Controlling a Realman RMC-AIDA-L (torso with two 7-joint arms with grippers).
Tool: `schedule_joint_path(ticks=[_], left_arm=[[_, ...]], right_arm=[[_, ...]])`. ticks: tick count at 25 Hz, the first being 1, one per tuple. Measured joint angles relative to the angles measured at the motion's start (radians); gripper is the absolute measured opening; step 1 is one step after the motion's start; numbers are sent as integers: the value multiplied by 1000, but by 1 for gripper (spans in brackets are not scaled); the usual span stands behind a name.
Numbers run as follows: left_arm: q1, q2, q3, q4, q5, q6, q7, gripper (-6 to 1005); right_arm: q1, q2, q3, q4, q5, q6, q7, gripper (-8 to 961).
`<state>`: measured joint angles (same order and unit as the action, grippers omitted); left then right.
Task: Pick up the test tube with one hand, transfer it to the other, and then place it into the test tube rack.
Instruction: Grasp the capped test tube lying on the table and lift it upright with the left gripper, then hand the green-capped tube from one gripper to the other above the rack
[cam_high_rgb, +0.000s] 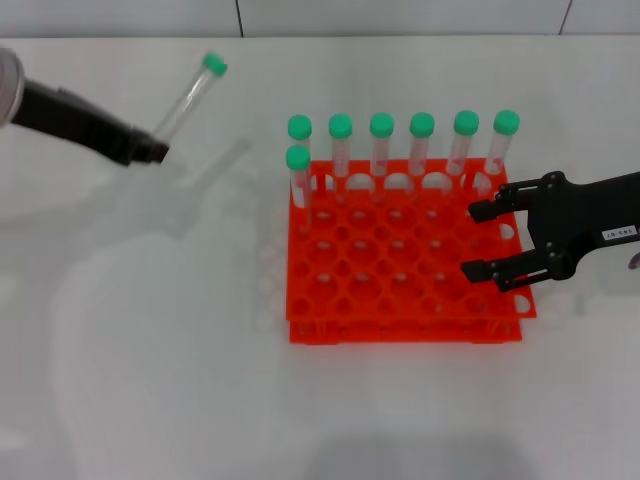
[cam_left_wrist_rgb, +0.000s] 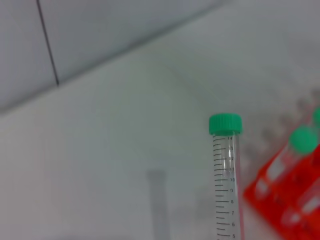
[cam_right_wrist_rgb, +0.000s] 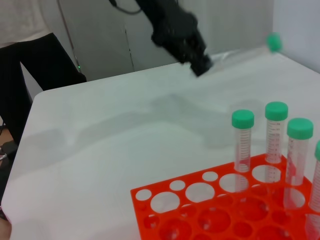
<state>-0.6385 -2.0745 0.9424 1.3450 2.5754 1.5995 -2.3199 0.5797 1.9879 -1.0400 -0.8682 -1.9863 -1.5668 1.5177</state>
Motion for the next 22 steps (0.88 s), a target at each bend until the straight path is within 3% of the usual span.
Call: schedule_joint_path(ticks=[5, 11, 16, 22], left_arm=[[77, -4, 25, 144, -189, -27, 31, 192], [154, -5, 60, 151, -453, -106, 203, 196], [181, -5, 124, 49, -633, -167, 362, 199], [154, -2, 124, -191, -806, -160, 570, 203]], right_arm=[[-5, 0, 2, 0, 1, -2, -1, 791], [-7, 1, 2, 0, 2, -2, -5, 792], [-8, 6, 1, 0, 2, -2, -6, 792], [-8, 12, 1, 0, 2, 2, -19, 792]])
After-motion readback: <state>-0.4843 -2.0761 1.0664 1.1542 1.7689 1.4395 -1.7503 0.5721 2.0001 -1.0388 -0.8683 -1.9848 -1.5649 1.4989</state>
